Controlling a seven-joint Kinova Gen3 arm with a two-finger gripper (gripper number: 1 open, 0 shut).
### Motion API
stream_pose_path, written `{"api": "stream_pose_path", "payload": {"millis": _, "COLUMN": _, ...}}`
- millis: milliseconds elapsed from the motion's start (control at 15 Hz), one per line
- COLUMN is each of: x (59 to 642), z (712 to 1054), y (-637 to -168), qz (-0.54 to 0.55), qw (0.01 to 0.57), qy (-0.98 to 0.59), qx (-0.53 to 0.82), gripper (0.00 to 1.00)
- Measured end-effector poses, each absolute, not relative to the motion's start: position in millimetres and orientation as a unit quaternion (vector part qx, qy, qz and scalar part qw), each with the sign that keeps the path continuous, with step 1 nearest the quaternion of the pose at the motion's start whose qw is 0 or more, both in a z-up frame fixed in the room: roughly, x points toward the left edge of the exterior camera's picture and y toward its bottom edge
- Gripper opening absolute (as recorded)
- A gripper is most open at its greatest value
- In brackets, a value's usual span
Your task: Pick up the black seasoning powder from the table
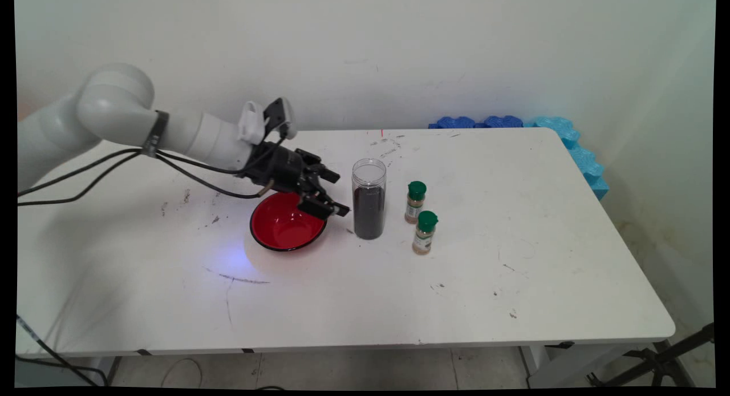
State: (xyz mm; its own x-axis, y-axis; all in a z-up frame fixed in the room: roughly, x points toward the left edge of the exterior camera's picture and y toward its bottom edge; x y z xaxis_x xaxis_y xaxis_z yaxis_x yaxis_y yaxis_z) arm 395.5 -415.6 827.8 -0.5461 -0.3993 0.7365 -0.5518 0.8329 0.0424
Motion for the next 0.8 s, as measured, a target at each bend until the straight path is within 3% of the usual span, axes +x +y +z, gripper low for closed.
{"api": "stream_pose_path", "payload": {"millis": 800, "x": 366, "z": 813, "y": -437, "qz": 0.089, "qw": 0.409, "qy": -0.869, "qx": 0.264, "gripper": 1.0}}
